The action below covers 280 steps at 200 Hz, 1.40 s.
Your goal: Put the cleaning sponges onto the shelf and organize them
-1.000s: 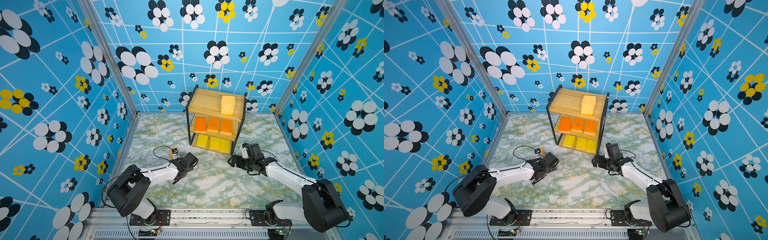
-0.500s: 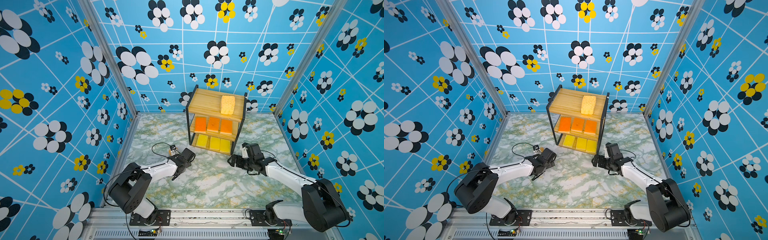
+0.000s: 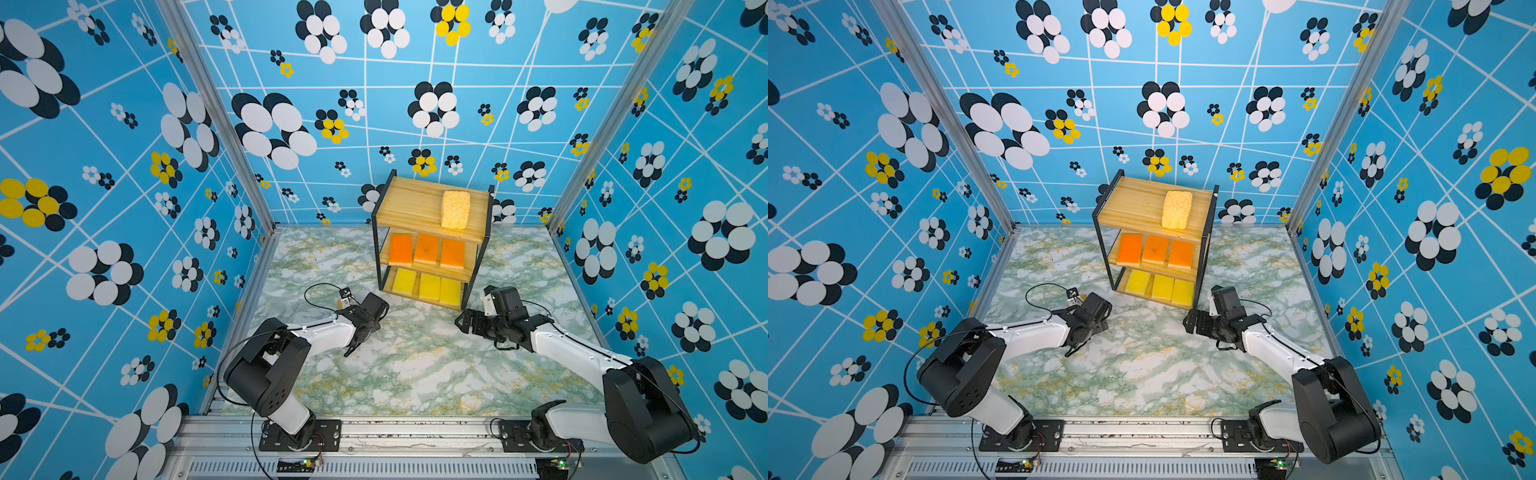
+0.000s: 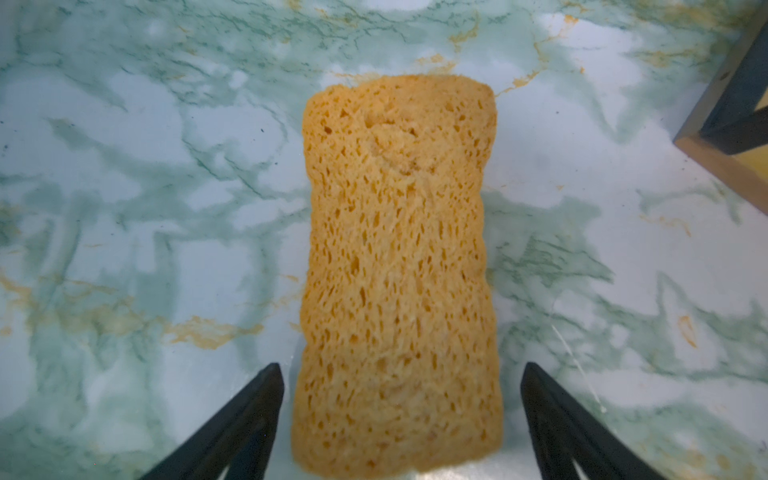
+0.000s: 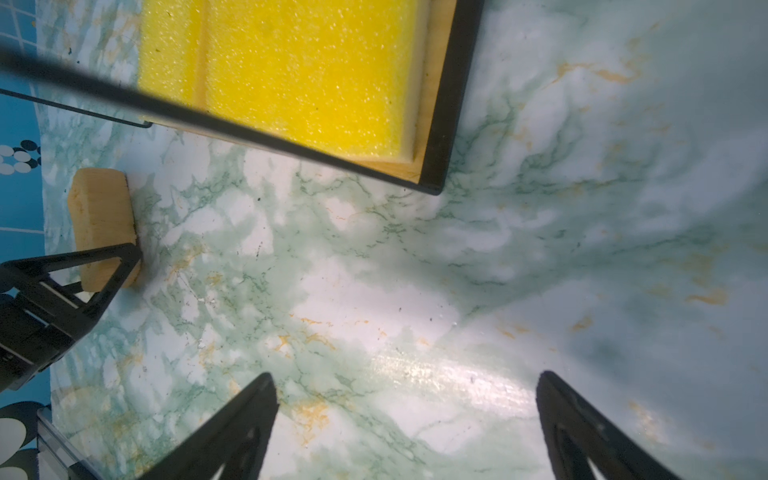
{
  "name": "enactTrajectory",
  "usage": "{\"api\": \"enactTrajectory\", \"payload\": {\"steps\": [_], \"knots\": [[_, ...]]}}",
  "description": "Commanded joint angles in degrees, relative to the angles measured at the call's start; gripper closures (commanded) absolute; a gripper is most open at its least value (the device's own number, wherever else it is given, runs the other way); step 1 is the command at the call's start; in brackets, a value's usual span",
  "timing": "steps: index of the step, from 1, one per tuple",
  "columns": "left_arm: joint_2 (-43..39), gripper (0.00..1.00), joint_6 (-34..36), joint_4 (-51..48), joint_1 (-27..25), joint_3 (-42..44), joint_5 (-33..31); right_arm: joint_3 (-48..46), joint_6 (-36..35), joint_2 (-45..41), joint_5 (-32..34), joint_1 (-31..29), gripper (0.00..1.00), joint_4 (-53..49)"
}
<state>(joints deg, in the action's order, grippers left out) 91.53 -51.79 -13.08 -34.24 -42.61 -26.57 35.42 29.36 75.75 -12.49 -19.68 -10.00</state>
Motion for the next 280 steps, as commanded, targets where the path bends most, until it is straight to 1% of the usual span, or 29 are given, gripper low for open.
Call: {"api": "enactTrajectory", "payload": {"steps": [1,26,116,149,166,176,177,180,200,228,256,280], "knots": [[1.3,0.17,0.6,0.6,0.7,-0.9,0.5,1.0,0.8,1.0,0.2,0.3,0.01,0.5],[1.4,0.25,0.8,0.8,0.9,-0.8,0.7,1.1,0.8,1.1,0.3,0.3,0.01,0.6],[1.6,0.44,1.4,0.8,1.6,-0.8,0.8,1.2,1.0,1.4,0.3,0.3,0.01,0.8],[0.7,0.54,2.5,0.6,1.5,-0.9,1.4,1.1,1.0,1.2,0.3,0.4,0.01,0.8],[-0.4,0.56,2.8,-0.2,1.5,-1.1,1.4,1.1,1.0,1.2,0.3,0.3,0.01,0.8],[-1.5,0.56,3.2,-1.2,1.5,-1.4,1.3,1.1,1.0,1.1,0.3,0.4,0.01,0.8],[-1.7,0.58,3.2,-1.3,1.5,-1.4,1.3,1.1,1.0,1.1,0.3,0.4,0.01,0.8],[-2.0,0.6,3.5,-1.4,1.5,-1.4,1.3,1.1,1.0,1.1,0.3,0.3,0.01,0.8],[-5.1,0.63,5.4,-2.3,1.2,-1.7,1.5,1.0,1.1,1.1,0.3,0.3,0.01,0.8],[-10.7,0.64,7.4,-5.8,0.7,-2.8,2.0,1.0,1.1,1.1,0.3,0.3,0.01,0.9],[-17.3,0.65,9.9,-11.3,0.1,-5.6,4.9,0.9,1.1,1.2,0.3,0.4,0.01,0.9],[-24.2,0.64,10.9,-16.7,-2.6,-8.2,0.5,1.7,0.5,2.2,0.3,0.3,0.01,0.5]]}}
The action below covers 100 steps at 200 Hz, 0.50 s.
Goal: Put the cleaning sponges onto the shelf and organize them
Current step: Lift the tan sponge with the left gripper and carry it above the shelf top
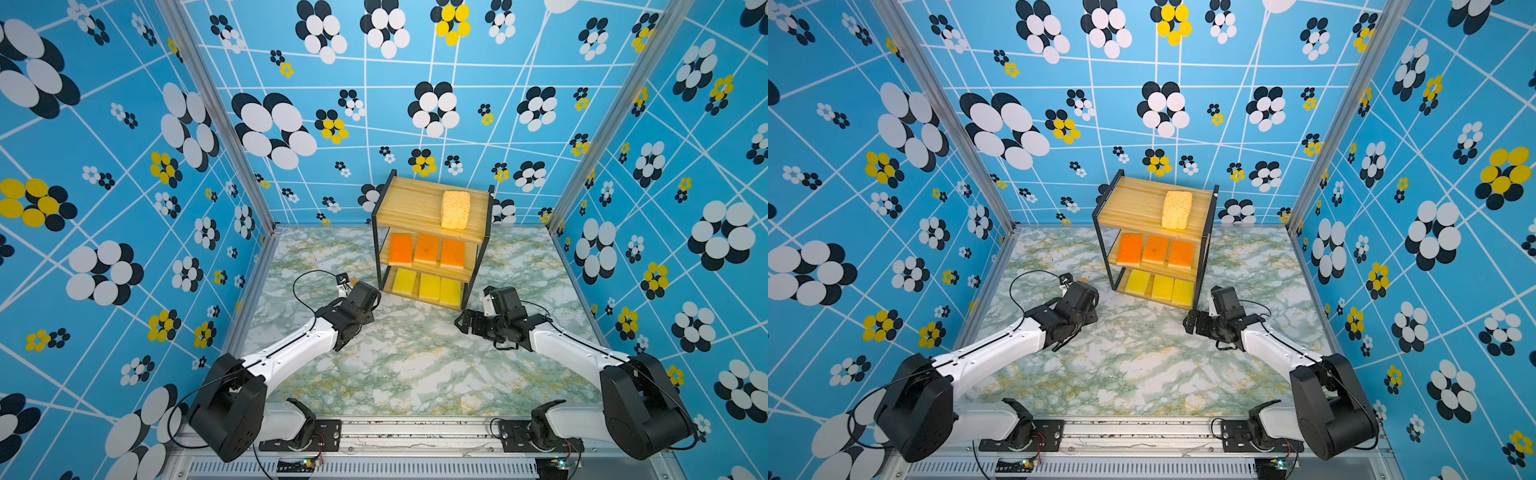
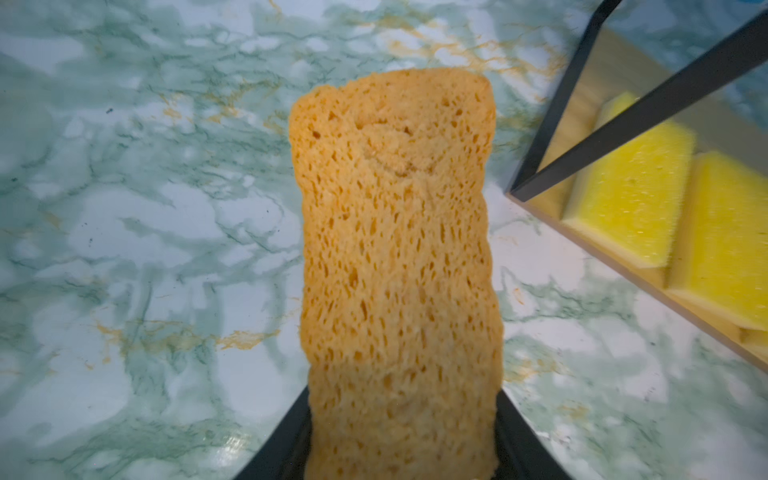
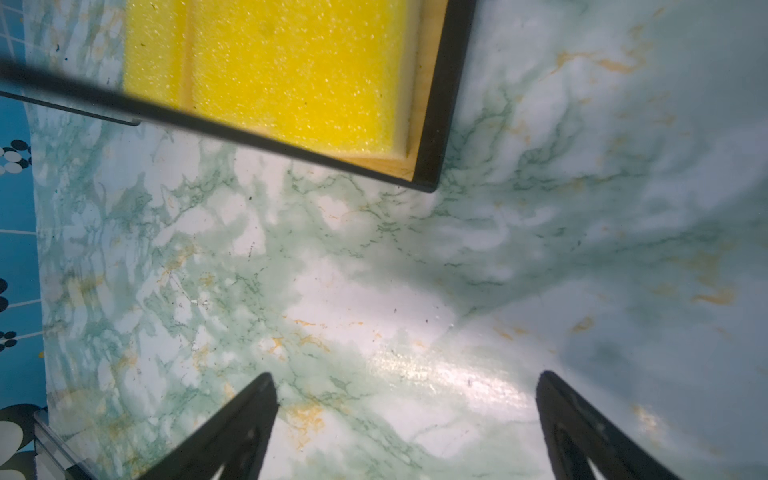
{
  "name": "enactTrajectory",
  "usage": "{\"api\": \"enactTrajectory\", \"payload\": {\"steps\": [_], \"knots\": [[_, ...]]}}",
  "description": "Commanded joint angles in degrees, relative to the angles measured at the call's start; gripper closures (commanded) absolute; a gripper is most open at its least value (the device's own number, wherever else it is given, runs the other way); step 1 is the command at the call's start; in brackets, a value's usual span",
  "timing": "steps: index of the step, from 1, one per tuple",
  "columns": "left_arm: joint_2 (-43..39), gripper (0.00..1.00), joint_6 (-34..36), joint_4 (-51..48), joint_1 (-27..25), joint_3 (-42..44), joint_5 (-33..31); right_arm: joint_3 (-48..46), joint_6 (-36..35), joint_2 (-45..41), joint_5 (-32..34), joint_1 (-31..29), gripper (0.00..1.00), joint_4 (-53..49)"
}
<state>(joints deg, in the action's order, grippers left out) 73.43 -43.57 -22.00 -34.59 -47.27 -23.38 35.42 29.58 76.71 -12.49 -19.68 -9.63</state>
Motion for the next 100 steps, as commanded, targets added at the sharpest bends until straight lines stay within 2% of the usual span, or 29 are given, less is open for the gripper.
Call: {"api": "enactTrajectory", "payload": {"steps": [1,24,45,72,100], "knots": [[-6.2,0.64,2.7,-8.0,-2.3,-3.7,-2.9,1.7,0.2,1.2,0.3,0.4,0.01,0.0],[-12.2,0.65,5.6,-9.9,-2.8,-6.5,-4.5,2.8,-0.3,1.8,0.3,0.4,0.01,-0.6],[-15.8,0.65,11.1,-8.1,-2.9,-9.7,-2.9,3.0,-0.4,2.0,0.2,0.3,0.01,-0.4],[-18.1,0.65,19.5,-2.7,-3.4,-12.3,0.1,3.1,-0.5,2.1,0.1,0.4,0.01,-0.3],[-18.6,0.65,24.1,1.1,-3.4,-15.6,2.2,2.8,-0.4,1.3,0.2,0.4,0.01,-0.7]]}}
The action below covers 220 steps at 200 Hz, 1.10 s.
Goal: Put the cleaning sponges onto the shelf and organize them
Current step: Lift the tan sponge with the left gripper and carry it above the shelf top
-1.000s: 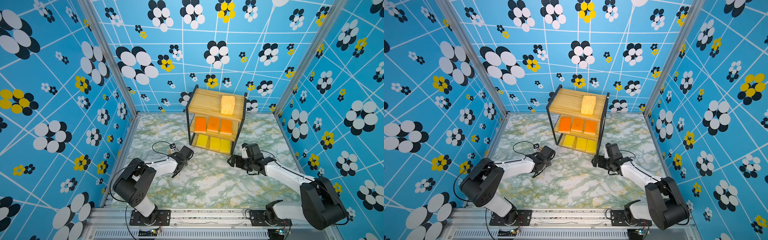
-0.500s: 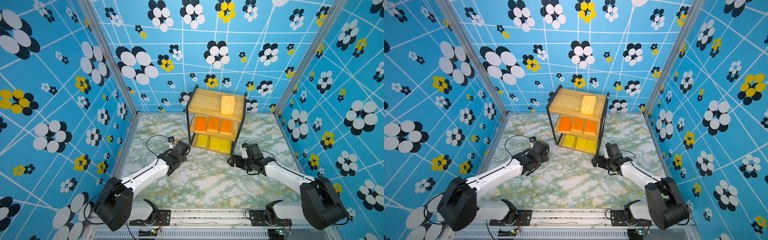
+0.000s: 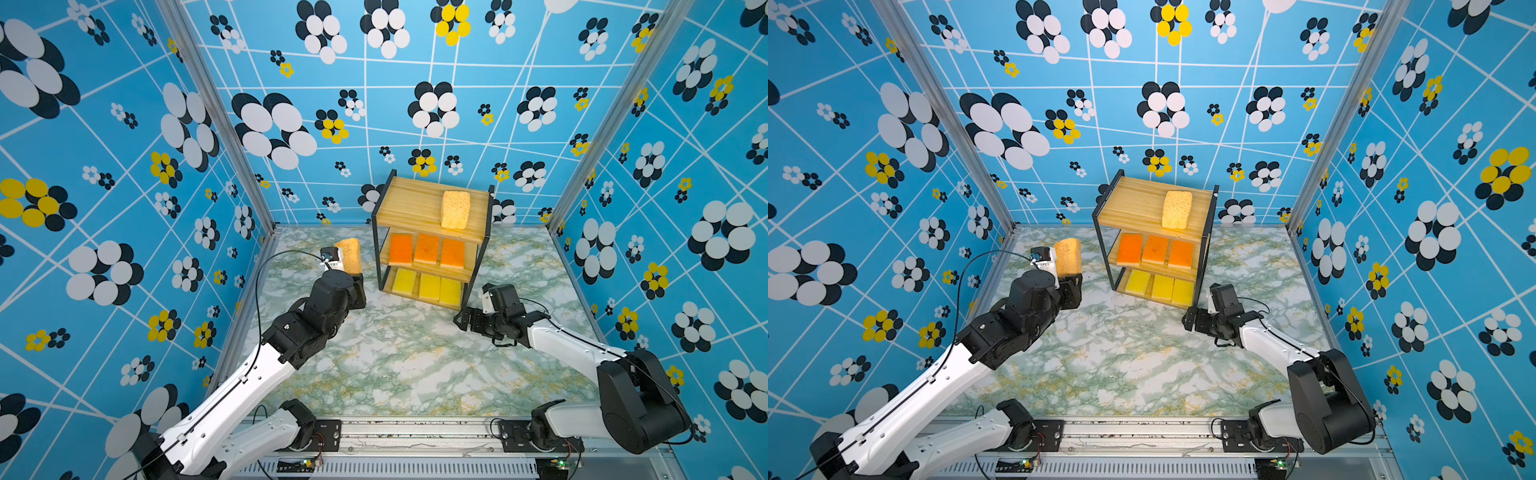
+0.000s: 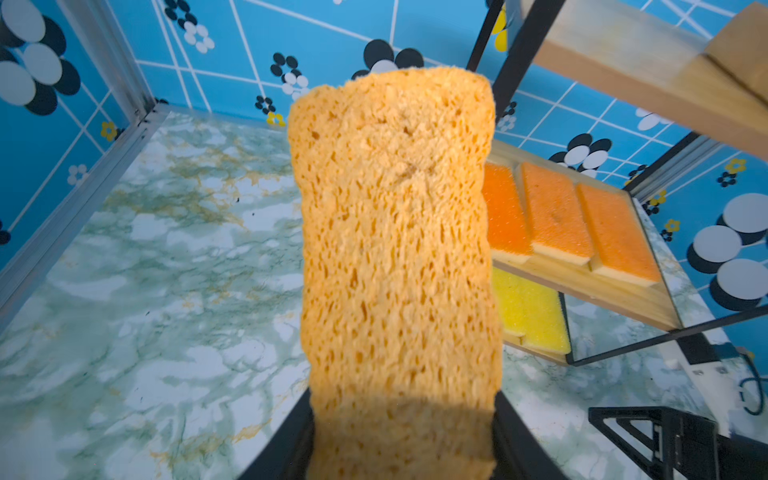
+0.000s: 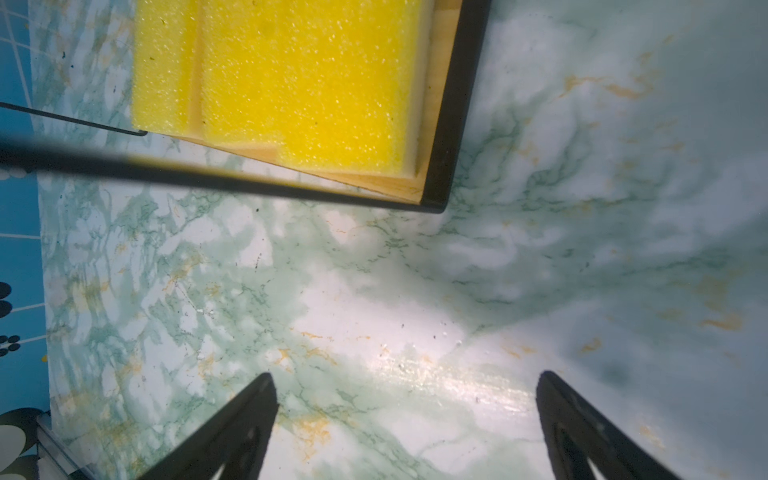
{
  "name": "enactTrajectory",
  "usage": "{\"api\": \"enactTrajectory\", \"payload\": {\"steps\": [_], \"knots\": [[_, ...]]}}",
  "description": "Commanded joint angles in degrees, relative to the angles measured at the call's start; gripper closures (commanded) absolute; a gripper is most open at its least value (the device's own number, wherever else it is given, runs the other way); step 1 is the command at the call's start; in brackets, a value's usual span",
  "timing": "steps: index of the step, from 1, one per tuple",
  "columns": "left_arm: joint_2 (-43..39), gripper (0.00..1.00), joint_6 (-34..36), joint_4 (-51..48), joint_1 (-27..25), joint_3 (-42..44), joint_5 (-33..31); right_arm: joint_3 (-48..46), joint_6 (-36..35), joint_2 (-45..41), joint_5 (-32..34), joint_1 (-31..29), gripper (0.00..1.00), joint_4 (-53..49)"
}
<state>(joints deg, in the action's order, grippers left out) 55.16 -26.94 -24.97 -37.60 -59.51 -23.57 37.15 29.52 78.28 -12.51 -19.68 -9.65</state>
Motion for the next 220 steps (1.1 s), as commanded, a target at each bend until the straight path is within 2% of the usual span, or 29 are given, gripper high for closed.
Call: {"api": "enactTrajectory", "payload": {"steps": [1,101,141,220], "knots": [[-0.3,0.65,7.7,4.2,-0.4,-3.6,2.5,1.0,-0.3,-0.3,0.2,0.3,0.01,-0.7],[14.1,0.65,18.3,5.2,-2.2,-26.5,12.3,-0.7,-0.3,-3.3,1.3,0.4,0.01,-1.2],[19.9,0.64,22.3,6.8,-5.3,-32.3,11.0,-1.8,-0.3,-4.7,1.9,0.4,0.01,-1.5],[31.0,0.63,26.2,5.2,-6.1,-41.7,6.6,-5.7,1.4,-7.9,2.4,0.3,0.01,-0.1]]}}
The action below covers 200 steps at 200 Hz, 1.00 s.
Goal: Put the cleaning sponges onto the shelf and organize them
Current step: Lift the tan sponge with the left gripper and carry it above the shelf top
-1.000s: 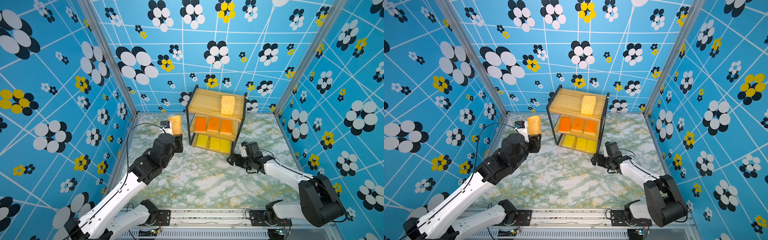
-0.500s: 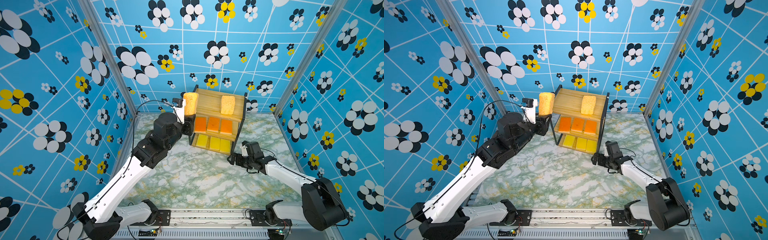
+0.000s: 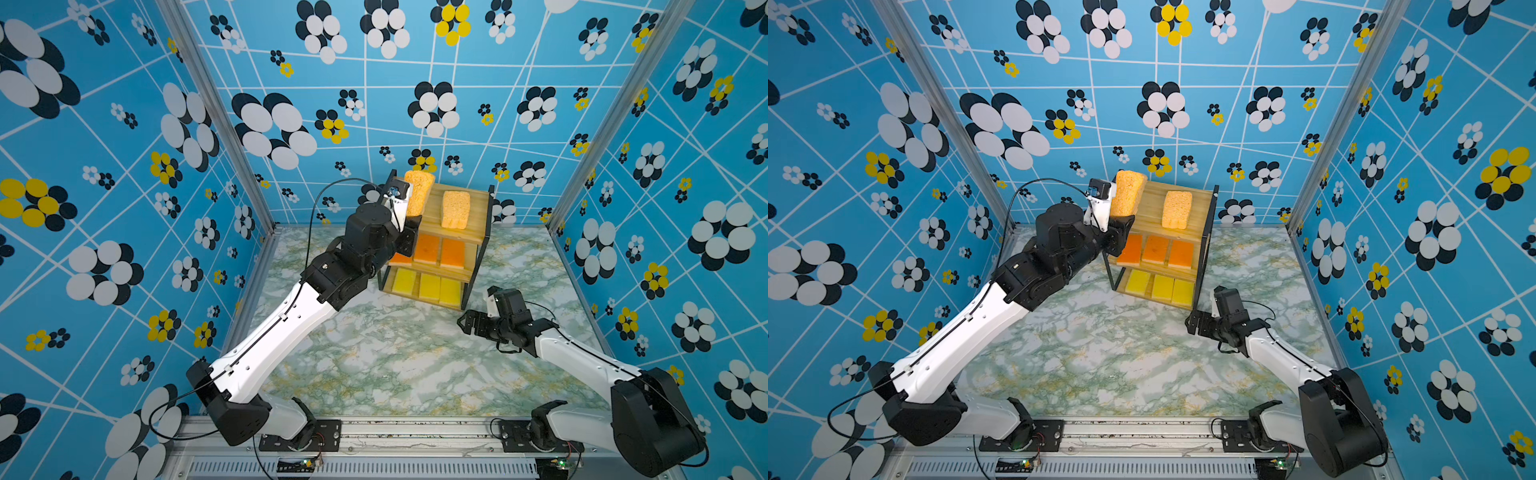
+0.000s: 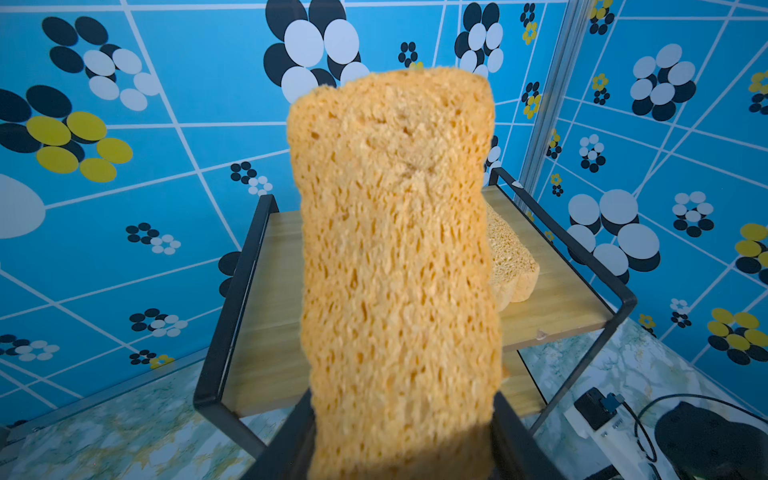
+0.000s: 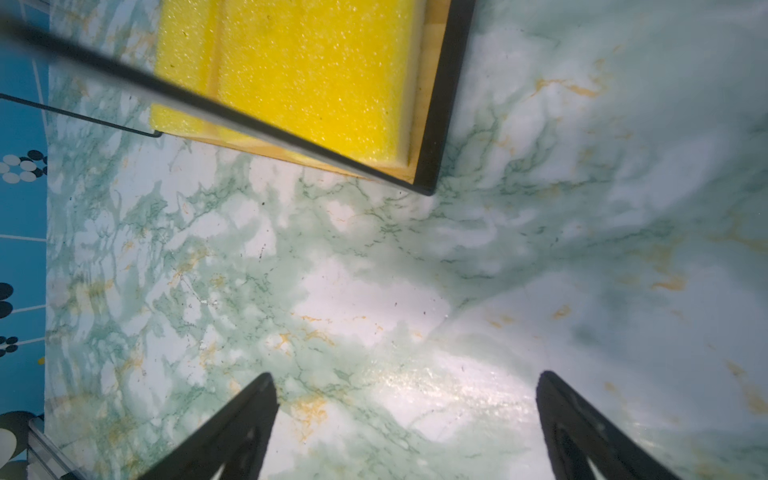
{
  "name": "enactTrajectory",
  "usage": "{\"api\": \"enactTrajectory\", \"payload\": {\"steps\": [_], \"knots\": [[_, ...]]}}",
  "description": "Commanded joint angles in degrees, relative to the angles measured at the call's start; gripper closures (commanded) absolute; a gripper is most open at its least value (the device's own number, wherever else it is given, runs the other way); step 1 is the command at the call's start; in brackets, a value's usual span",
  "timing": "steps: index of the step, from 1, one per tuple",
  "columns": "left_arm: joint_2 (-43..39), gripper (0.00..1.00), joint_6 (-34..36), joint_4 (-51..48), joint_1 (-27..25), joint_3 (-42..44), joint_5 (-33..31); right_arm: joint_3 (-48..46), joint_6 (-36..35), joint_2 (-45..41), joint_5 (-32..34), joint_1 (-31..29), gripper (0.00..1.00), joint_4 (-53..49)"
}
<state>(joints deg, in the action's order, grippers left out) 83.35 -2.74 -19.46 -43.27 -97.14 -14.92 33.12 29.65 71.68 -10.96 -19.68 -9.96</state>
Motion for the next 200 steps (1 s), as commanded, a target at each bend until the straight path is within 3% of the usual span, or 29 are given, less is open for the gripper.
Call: {"api": "enactTrajectory", "payload": {"steps": [1,76,127,200], "knots": [[3.0,0.63,2.0,-0.4,-0.5,-4.2,-2.0,-1.7,1.3,-1.3,0.8,0.4,0.01,0.2],[11.0,0.63,2.4,-0.9,0.2,-8.1,-5.0,-4.2,2.9,-3.4,0.6,0.4,0.01,1.2],[15.3,0.59,1.2,-6.7,2.6,-13.9,-4.7,-4.2,3.0,-3.2,0.8,0.4,0.01,1.3],[16.4,0.59,-1.0,-9.1,3.7,-14.3,-4.4,-4.2,3.0,-2.6,0.7,0.4,0.01,1.8]]}}
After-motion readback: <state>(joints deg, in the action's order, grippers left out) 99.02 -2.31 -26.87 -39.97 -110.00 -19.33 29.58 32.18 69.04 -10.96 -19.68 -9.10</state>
